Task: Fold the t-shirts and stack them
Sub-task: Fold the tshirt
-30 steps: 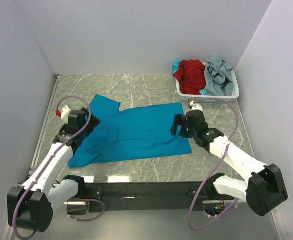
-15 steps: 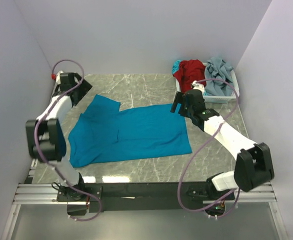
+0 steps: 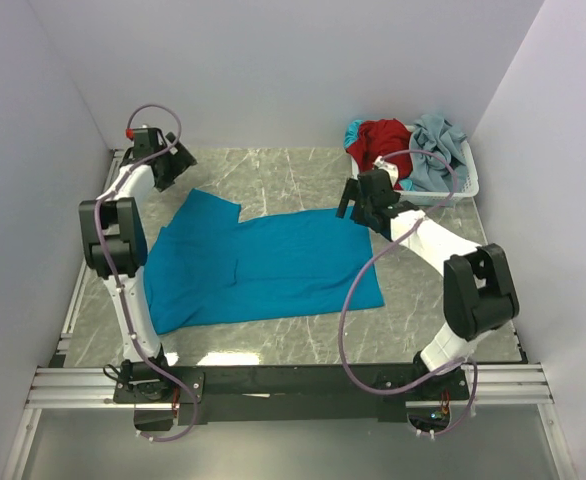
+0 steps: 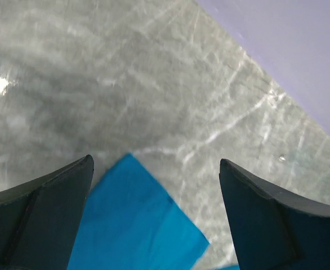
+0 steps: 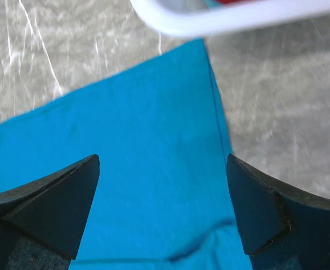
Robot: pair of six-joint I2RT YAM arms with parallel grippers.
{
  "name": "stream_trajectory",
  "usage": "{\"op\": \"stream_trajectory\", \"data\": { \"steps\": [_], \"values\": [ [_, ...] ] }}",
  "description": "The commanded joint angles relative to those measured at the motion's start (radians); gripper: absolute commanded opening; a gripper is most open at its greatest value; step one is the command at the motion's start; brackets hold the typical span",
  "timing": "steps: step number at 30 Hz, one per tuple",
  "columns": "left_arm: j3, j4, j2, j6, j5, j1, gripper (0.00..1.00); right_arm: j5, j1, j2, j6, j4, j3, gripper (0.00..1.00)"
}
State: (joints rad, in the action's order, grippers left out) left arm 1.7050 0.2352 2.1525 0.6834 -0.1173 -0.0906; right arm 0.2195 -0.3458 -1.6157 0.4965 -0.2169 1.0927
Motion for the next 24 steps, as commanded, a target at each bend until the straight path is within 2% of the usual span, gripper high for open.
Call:
{"op": "stream_trajectory", "data": {
  "steps": [1,7,16,20,21,23,24],
  "values": [
    [0.108,0.088,0.070,-0.071,0.043,0.025,0.99,0.049,0.007,-0.047,0.013,0.056,0.073,0.99],
    [0.200,0.168,0.127,-0.168,0.232,0.084,0.99,0.084,0.008,-0.139,0.020,0.027,0.147,0.99],
    [0.304,0.286,0.223,-0.243,0.321,0.133,0.99,0.103,0.008,-0.150,0.013,0.033,0.128,0.98],
    [0.332,0.293,0.251,-0.255,0.329,0.146,0.91,0.106,0.007,-0.147,0.011,0.033,0.118,0.98],
    [0.340,0.297,0.256,-0.255,0.327,0.146,0.84,0.107,0.007,-0.145,0.013,0.033,0.113,0.98],
    [0.341,0.312,0.260,-0.252,0.343,0.149,0.77,0.116,0.007,-0.145,0.013,0.031,0.111,0.98],
    [0.337,0.319,0.260,-0.252,0.347,0.149,0.67,0.118,0.007,-0.144,0.011,0.031,0.110,0.98]
  ]
}}
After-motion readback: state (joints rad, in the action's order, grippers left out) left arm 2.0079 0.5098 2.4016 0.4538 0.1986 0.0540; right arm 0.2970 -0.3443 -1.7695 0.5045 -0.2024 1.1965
